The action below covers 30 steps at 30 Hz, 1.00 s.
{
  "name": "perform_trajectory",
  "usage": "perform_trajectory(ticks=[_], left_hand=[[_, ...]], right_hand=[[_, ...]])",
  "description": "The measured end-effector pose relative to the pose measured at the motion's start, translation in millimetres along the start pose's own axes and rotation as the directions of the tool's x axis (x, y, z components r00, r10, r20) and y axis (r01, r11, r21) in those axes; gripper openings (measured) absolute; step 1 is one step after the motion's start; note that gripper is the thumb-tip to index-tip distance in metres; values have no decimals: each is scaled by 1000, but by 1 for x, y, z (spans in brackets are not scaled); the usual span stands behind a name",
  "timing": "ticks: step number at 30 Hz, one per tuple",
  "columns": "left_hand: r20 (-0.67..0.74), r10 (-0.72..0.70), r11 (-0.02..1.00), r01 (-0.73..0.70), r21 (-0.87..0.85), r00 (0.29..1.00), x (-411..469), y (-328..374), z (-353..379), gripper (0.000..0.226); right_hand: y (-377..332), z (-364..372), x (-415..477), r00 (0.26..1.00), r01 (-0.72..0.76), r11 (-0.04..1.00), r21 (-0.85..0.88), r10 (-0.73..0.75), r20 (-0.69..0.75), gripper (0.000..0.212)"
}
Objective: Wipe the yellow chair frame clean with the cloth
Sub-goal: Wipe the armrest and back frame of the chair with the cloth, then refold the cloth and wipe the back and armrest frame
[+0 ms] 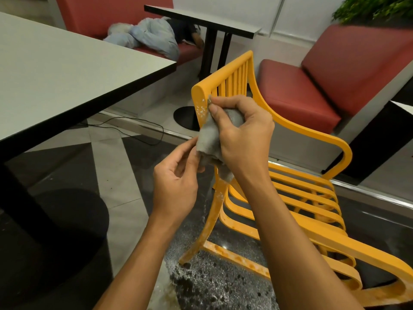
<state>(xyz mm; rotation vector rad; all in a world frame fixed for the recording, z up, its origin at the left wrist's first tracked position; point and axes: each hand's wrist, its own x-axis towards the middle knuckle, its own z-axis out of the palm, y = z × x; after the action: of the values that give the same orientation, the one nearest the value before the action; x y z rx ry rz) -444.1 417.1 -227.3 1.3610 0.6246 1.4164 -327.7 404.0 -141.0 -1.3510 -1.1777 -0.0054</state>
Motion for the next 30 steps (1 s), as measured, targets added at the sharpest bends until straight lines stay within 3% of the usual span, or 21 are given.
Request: perform_trajectory(ticks=[12,18,21,26,30], left_hand=[[-1,-10,1000,10,24,1000,-1,3,-2,29],[-20,-49,997,50,55,999,-9,5,-2,29],[-59,-60,995,65,75,996,-21,11,-1,21],[65,-168,985,166,46,984,-45,23,-1,20],[46,-224,974,222,51,973,-62,24,-7,17]], right_hand=[[0,-5,-2,998,43,998,-42,-41,40,9],[18,-30,-42,981,-158,985,-65,164,103,11],[13,-37,-63,976,-199,980,-28,201,85,11],[-1,-48,-99,952,-289,953,89,276,131,20],[-13,-59,-120,939,-335,929,157,315,137,24]])
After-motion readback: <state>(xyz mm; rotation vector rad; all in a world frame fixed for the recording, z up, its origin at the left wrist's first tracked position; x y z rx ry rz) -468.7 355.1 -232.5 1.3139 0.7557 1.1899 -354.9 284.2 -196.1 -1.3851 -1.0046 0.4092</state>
